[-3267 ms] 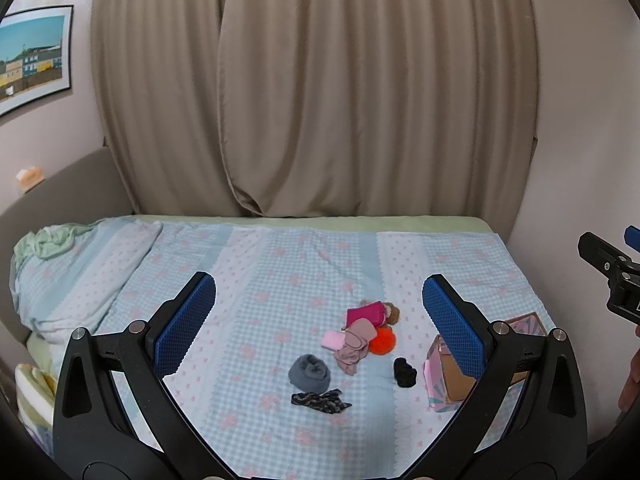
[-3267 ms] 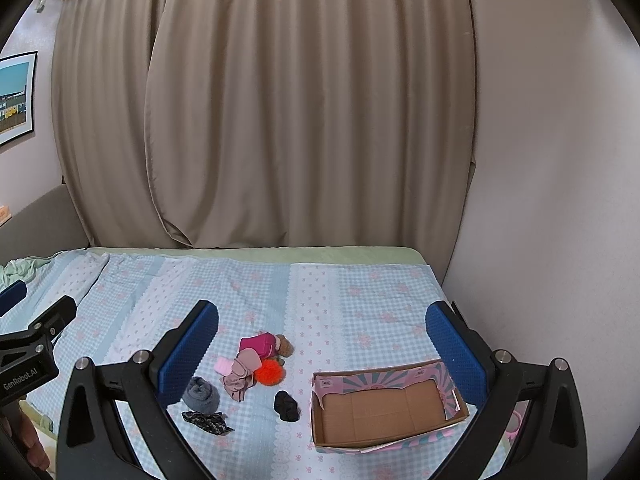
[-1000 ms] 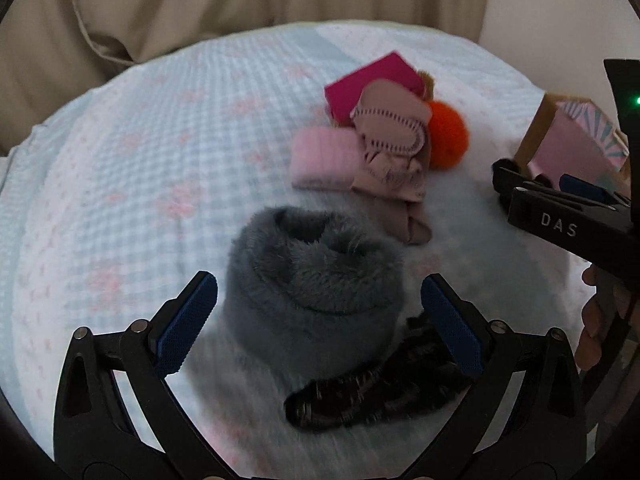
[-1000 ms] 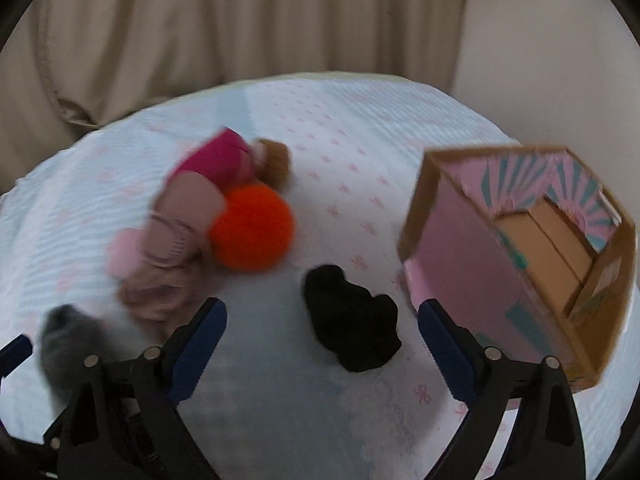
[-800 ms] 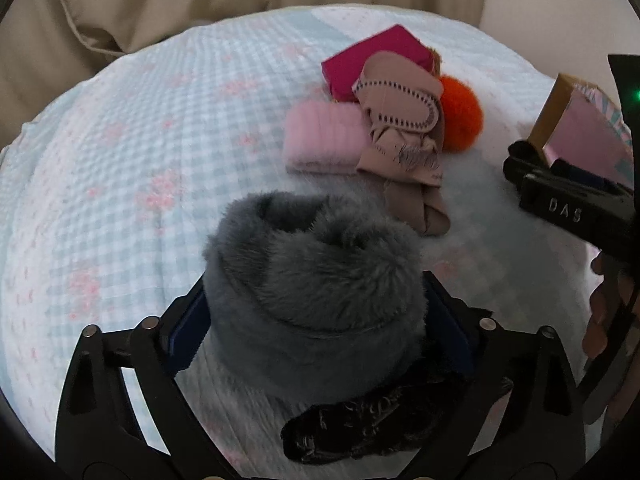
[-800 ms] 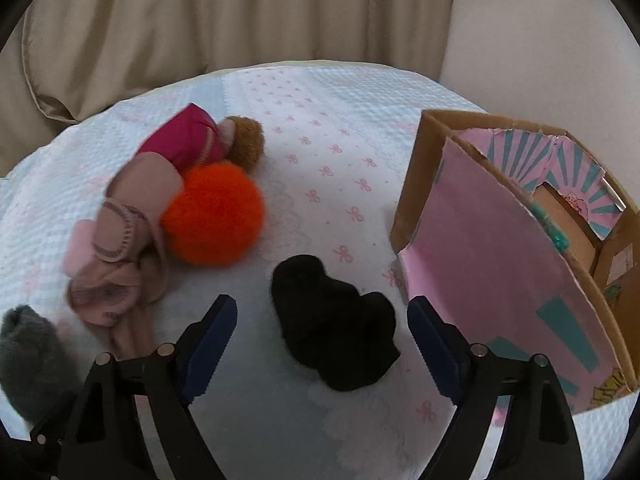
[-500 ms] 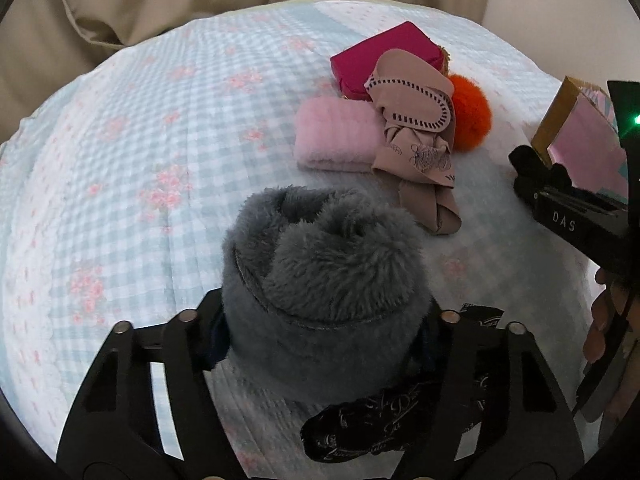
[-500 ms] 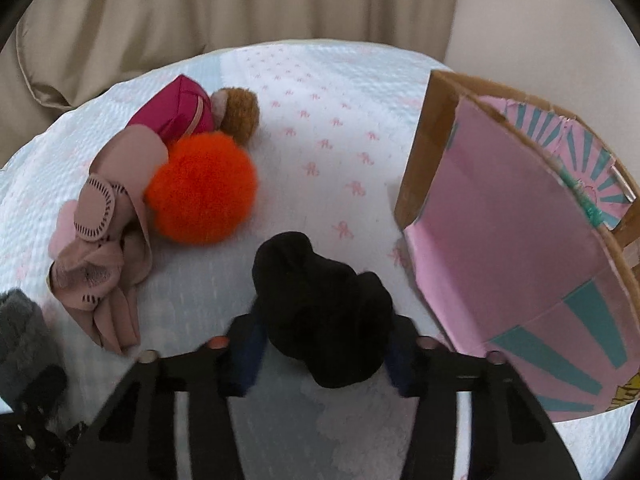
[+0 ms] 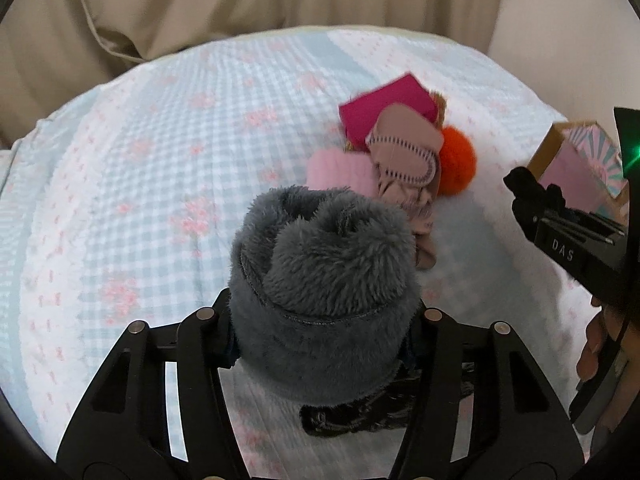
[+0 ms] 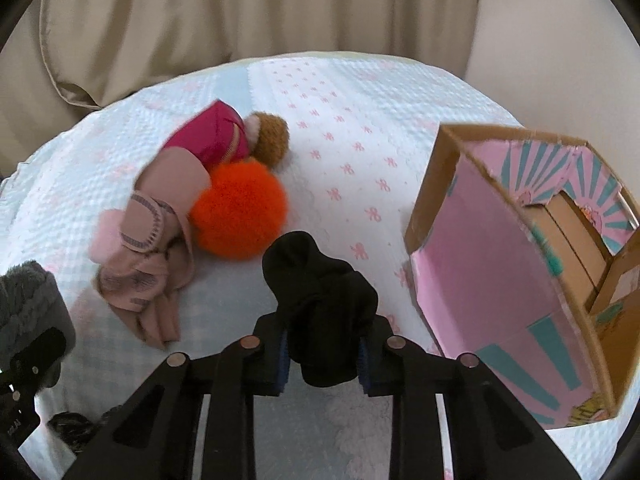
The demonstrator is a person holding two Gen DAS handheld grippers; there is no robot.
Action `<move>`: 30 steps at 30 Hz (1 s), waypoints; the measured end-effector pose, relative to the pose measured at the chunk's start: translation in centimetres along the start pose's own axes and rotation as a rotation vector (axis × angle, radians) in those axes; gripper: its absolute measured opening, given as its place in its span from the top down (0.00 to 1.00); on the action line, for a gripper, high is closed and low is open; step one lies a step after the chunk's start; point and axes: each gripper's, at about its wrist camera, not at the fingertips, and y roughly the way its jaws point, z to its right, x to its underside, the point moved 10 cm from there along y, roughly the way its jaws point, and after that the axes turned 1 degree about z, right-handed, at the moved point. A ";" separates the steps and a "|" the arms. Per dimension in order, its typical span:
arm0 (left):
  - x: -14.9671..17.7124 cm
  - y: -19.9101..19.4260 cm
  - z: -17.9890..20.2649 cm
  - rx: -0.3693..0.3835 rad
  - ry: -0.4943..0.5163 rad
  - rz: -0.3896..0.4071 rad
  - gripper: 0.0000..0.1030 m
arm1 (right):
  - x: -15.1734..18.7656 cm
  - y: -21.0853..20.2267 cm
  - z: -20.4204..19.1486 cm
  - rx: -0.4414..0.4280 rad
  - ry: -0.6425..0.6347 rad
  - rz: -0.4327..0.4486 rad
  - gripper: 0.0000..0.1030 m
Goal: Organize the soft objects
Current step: 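Lift both socks and carry them over the open cardboard box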
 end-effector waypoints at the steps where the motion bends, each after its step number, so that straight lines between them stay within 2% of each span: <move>1: -0.4 -0.8 0.0 -0.005 -0.006 0.009 0.49 | -0.3 -0.3 -0.1 -0.006 -0.002 0.006 0.77; 7: -3.3 -5.2 0.1 -0.034 -0.052 0.048 0.49 | -2.7 -4.7 -0.7 -0.052 -0.022 0.034 0.77; 16: -9.6 -15.4 3.0 -0.078 -0.127 0.138 0.49 | -8.6 -15.9 0.4 -0.145 -0.068 0.107 0.77; 20: -12.3 -19.9 6.4 -0.103 -0.163 0.171 0.49 | -11.2 -21.3 2.6 -0.188 -0.112 0.135 0.77; 23: -13.8 -21.9 10.0 -0.094 -0.183 0.172 0.49 | -12.9 -24.4 5.4 -0.213 -0.129 0.149 0.77; 30: -17.5 -23.8 20.5 -0.111 -0.191 0.157 0.49 | -16.5 -27.7 14.2 -0.224 -0.135 0.166 0.77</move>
